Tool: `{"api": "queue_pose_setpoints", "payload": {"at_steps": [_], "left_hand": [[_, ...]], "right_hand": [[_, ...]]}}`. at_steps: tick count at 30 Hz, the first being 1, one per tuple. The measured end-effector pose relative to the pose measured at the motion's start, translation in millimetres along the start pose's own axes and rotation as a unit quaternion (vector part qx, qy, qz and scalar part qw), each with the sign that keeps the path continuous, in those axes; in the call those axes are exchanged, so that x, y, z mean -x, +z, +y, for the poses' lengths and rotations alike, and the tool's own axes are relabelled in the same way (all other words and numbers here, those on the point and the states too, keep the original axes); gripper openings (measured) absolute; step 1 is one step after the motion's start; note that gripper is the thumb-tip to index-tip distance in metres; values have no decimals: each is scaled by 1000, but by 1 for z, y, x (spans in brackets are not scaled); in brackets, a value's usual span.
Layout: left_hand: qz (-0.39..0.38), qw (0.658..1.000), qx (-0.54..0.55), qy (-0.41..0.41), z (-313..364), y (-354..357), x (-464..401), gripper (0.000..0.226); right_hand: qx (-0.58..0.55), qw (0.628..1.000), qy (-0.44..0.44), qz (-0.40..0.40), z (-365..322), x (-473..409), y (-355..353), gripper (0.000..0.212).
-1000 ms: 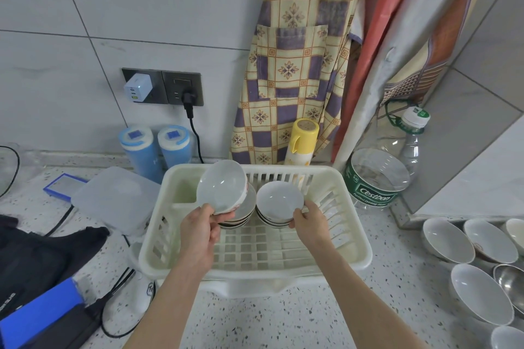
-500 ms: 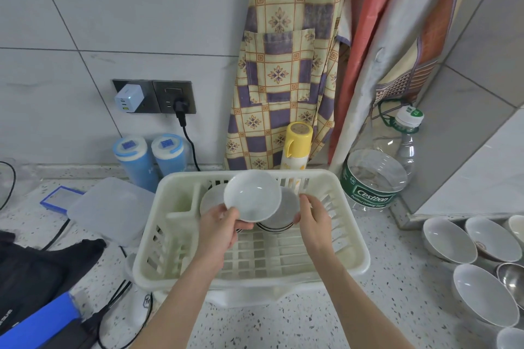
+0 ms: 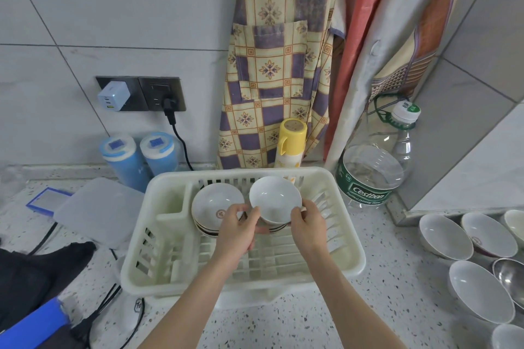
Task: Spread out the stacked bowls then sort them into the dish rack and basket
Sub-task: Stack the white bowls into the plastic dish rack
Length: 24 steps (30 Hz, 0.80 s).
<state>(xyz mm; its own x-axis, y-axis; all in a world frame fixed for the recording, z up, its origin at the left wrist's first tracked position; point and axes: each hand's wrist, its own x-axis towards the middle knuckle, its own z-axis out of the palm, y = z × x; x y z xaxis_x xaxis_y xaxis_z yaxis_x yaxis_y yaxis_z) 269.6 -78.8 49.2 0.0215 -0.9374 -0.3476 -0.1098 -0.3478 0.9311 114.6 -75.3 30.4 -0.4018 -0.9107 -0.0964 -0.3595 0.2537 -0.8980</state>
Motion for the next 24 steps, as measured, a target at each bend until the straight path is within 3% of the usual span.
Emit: {"api": "queue_pose_setpoints", "payload": {"at_steps": [5, 9, 15, 24], "left_hand": [[-43, 994, -50, -92, -6, -4, 3, 33], [-75, 984, -11, -161, -11, -1, 3, 39], [-86, 979, 80, -166, -20, 5, 4, 35], [-82, 988, 63, -118, -26, 6, 4, 21]], "right_hand": [[42, 999, 3, 1, 1, -2, 3, 31], [93, 996, 10, 4, 1, -4, 5, 36], [153, 988, 6, 10, -1, -5, 9, 35], [146, 988, 41, -9, 0, -5, 8, 34]]}}
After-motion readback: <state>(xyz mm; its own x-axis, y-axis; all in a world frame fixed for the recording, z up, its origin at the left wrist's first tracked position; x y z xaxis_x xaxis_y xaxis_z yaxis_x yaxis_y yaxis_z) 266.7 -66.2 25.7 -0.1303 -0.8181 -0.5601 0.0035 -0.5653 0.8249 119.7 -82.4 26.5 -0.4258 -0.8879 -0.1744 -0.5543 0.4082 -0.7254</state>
